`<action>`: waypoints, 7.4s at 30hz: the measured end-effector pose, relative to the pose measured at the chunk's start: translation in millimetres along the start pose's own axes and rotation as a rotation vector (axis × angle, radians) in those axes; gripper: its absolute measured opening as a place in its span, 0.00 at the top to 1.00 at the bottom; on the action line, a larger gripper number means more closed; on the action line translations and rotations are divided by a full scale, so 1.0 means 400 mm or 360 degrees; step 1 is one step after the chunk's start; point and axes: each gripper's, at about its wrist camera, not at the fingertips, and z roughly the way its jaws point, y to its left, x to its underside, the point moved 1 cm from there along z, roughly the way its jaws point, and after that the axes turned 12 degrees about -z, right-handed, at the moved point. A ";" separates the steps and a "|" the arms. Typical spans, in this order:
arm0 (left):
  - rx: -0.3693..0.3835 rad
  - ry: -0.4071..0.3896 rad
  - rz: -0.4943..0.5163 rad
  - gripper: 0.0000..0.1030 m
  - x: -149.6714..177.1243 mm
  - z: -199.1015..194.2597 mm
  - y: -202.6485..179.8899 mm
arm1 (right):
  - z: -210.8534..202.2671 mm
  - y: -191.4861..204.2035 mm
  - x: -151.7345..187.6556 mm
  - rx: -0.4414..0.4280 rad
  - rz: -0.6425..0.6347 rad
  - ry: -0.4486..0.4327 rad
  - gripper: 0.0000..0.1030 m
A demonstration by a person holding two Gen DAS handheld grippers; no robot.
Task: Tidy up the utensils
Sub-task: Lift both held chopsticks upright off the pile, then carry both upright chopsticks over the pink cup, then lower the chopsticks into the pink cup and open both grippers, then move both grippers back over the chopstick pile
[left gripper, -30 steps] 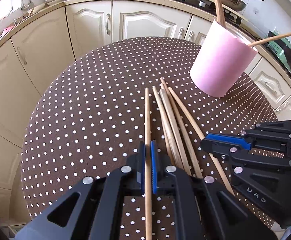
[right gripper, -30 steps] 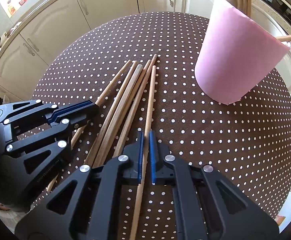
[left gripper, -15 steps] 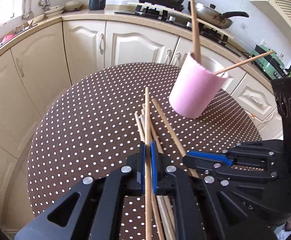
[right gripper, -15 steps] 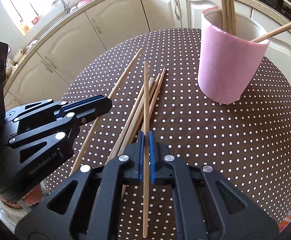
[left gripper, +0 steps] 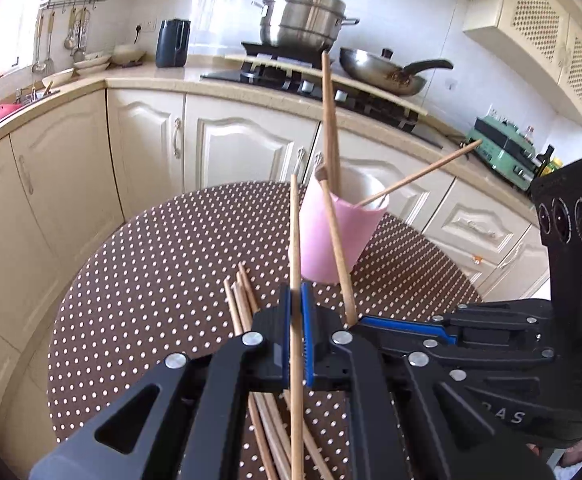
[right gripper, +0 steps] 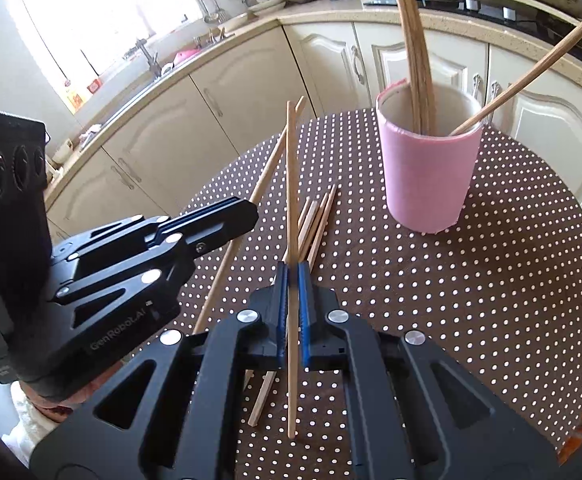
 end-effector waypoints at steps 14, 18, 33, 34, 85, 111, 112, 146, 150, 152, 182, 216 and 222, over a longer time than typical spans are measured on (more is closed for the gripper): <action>0.0173 -0.0209 0.0065 0.95 -0.056 0.010 -0.109 | -0.110 -0.037 -0.053 -0.0023 0.0027 -0.0188 0.95; 0.0212 -0.0251 0.0079 0.95 -0.082 0.016 -0.133 | -0.125 -0.049 -0.072 -0.0026 0.0019 -0.0233 0.95; 0.0205 -0.0514 0.0182 0.95 -0.171 0.030 -0.205 | -0.178 -0.116 -0.145 0.0012 -0.0002 -0.0354 0.95; 0.0214 -0.0535 0.0188 0.95 -0.177 0.029 -0.211 | -0.185 -0.119 -0.154 0.0021 -0.0009 -0.0363 0.95; 0.0174 -0.0943 -0.0018 0.95 -0.264 0.190 -0.177 | -0.194 -0.218 -0.309 0.0201 -0.0100 -0.0423 0.95; 0.0110 -0.0722 0.0086 0.75 -0.198 0.131 -0.154 | -0.117 -0.183 -0.234 0.0309 -0.0032 -0.0397 0.94; 0.0101 -0.0730 0.0084 0.72 -0.196 0.123 -0.151 | -0.117 -0.181 -0.233 0.0325 -0.0031 -0.0411 0.94; -0.0146 -0.0656 -0.0008 0.46 -0.130 -0.142 -0.012 | -0.169 -0.017 -0.175 0.0404 -0.0055 -0.0606 0.82; -0.0172 -0.0658 -0.0002 0.46 -0.114 -0.168 -0.008 | -0.197 0.022 -0.163 0.0467 -0.0097 -0.0667 0.82; -0.0178 -0.0656 -0.0017 0.46 -0.105 -0.183 -0.003 | -0.214 0.042 -0.154 0.0511 -0.0120 -0.0701 0.82; -0.0051 -0.0673 0.0039 0.38 -0.020 -0.337 -0.053 | -0.369 0.225 -0.012 0.0818 -0.0212 -0.0927 0.37; -0.0487 0.0238 0.0094 0.38 0.161 0.050 0.138 | -0.018 0.051 0.142 0.0610 -0.0013 -0.0338 0.37; -0.0468 0.0264 0.0106 0.38 0.166 0.077 0.140 | 0.020 0.045 0.149 0.0593 -0.0022 -0.0286 0.37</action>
